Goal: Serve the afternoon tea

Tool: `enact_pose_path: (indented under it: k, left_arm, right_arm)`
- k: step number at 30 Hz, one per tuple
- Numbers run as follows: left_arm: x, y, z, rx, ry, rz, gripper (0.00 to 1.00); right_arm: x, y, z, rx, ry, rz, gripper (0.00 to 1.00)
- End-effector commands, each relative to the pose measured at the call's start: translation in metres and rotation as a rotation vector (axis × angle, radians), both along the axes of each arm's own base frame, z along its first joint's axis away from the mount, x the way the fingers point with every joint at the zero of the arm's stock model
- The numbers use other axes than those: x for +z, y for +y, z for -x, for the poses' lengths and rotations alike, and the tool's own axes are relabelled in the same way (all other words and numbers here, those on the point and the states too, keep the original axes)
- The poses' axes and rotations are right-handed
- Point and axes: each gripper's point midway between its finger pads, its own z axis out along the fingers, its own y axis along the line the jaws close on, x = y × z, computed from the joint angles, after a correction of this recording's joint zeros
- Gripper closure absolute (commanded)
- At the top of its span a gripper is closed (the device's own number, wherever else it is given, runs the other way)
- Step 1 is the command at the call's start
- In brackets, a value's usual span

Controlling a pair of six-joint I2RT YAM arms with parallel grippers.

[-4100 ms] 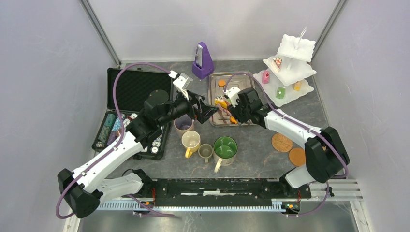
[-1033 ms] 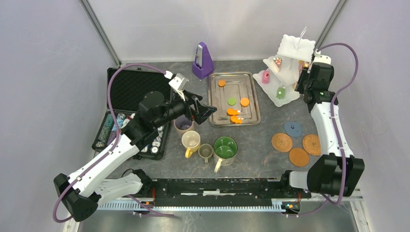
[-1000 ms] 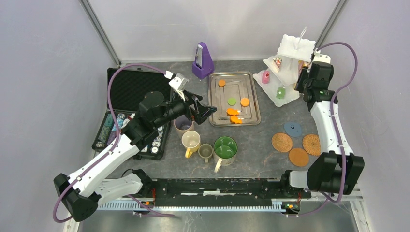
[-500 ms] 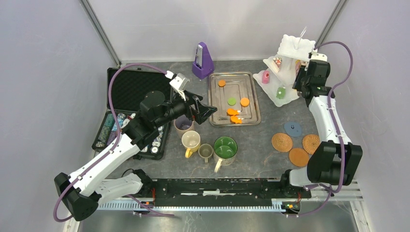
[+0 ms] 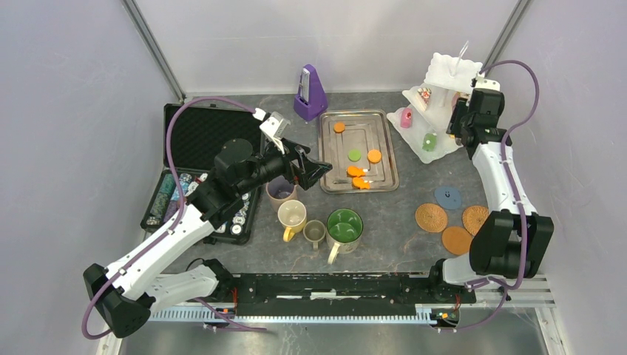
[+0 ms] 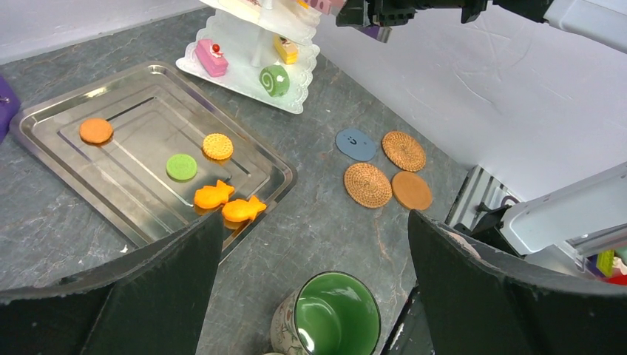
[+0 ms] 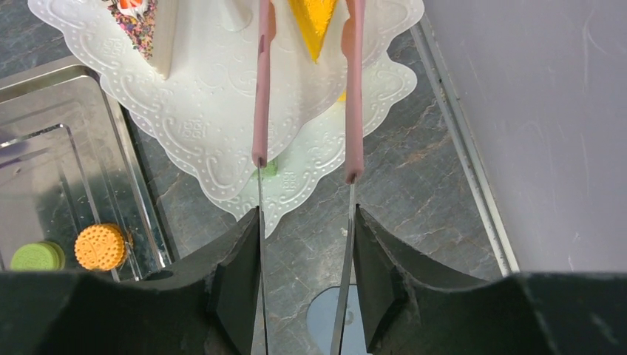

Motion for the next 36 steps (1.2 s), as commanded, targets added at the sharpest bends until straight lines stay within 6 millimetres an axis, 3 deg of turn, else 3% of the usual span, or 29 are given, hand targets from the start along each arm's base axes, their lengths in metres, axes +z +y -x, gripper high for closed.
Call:
enact_pose_path:
  k: [1,4,10,14,19,21,27,30,32,36]
  left_arm:
    - [0.025,0.001,-0.002,0.009,-0.076,0.022,0.0]
    - [0.023,-0.001,-0.002,0.002,-0.068,0.021,0.0]
    - [0.022,-0.002,-0.002,-0.003,-0.064,0.024,0.0]
    - [0.021,-0.003,-0.002,-0.008,-0.059,0.026,0.0]
    - [0.021,-0.003,-0.002,-0.009,-0.057,0.024,0.0]
    - [0.019,-0.003,-0.003,-0.002,-0.057,0.02,0.0]
    - [0.015,-0.002,-0.007,0.014,-0.058,0.004,0.0]
    - [0.01,-0.002,-0.011,0.024,-0.052,-0.012,0.0]
    - [0.008,-0.003,-0.012,0.027,-0.049,-0.02,0.0]
    - [0.006,-0.003,-0.014,0.03,-0.046,-0.027,0.0]
  right_arm:
    - [0.031,-0.01,-0.008,-0.026,-0.072,0.045,0.47]
    - [0.033,-0.01,-0.007,-0.023,-0.073,0.049,0.43]
    - [0.046,-0.006,0.005,-0.013,-0.085,0.052,0.44]
    - [0.059,0.0,0.03,-0.001,-0.11,0.05,0.44]
    - [0.058,0.022,0.062,0.087,-0.126,0.018,0.45]
    - [0.057,0.041,0.071,0.175,-0.151,-0.009,0.47]
    - [0.032,0.155,0.089,0.549,-0.155,-0.114,0.47]
    - [0.011,0.196,0.098,0.649,-0.113,-0.156,0.47]
    - [-0.01,0.211,0.101,0.683,-0.076,-0.175,0.47]
    - [-0.05,0.218,0.104,0.688,0.052,-0.15,0.46]
